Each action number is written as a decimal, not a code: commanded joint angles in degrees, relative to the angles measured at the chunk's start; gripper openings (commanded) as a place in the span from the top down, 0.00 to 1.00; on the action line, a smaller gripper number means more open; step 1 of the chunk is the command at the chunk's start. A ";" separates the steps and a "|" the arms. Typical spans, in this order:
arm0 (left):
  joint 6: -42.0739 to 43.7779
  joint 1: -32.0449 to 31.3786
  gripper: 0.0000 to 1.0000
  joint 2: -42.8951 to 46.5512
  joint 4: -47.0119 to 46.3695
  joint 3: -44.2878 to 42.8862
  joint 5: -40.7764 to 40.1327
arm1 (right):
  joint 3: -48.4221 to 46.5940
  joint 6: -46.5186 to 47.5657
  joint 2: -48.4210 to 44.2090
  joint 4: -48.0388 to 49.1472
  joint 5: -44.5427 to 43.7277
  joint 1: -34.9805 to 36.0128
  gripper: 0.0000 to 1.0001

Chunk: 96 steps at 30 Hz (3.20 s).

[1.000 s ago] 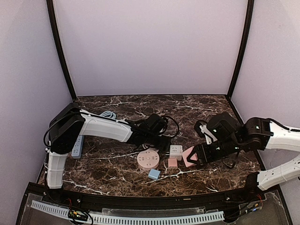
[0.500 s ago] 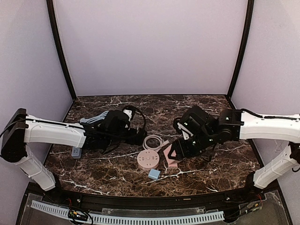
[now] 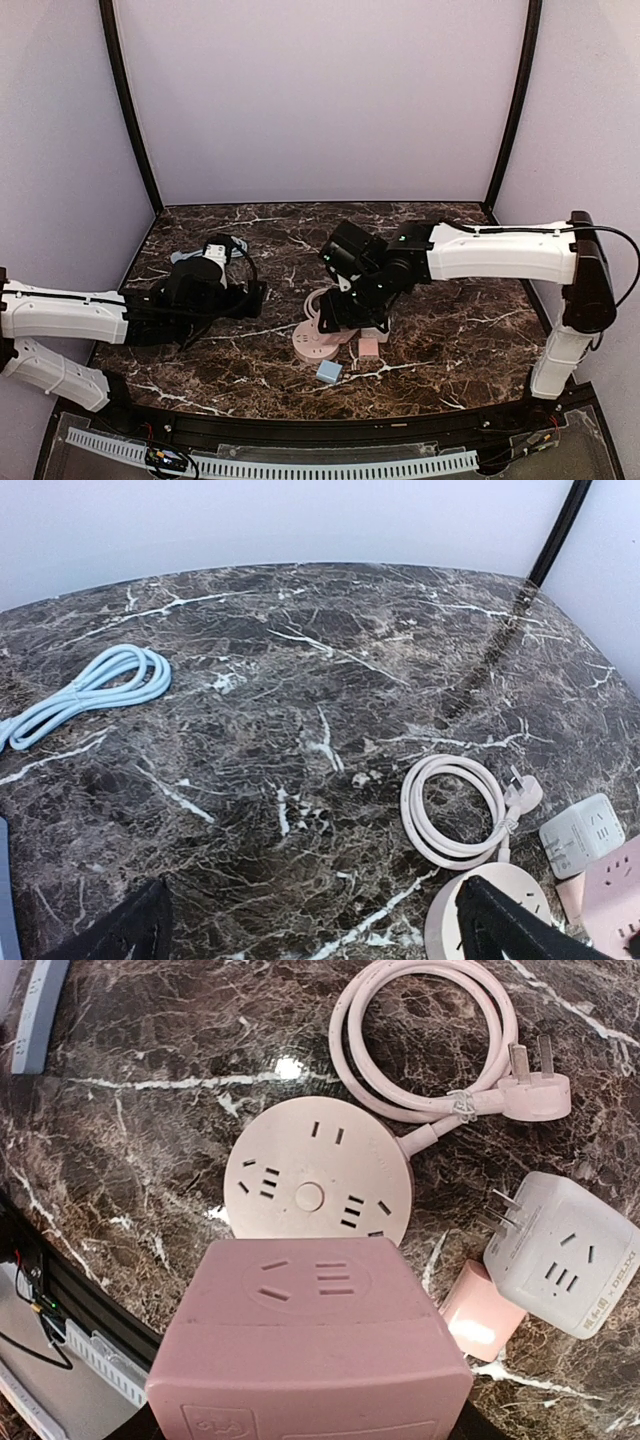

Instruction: Insert the plug

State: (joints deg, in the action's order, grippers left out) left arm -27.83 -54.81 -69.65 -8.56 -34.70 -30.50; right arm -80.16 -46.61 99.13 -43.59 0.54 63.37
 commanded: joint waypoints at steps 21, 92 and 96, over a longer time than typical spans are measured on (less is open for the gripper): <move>-0.41 0.32 0.01 6.55 -2.31 6.74 -5.61 | -16.26 -5.64 14.85 -13.10 -7.01 0.42 1.00; 0.85 0.38 0.01 4.70 -3.64 6.74 -7.07 | -17.87 -5.89 16.00 -17.05 -8.76 1.45 1.00; 0.90 0.38 0.01 4.69 -3.66 6.73 -7.09 | -19.04 -5.84 15.42 -17.86 -9.26 1.48 1.00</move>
State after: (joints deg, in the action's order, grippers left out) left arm -27.59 -54.74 -64.82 -11.99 -29.06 -36.95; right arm -98.15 -51.72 116.53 -58.39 -7.73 64.12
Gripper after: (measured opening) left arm 0.987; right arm 0.588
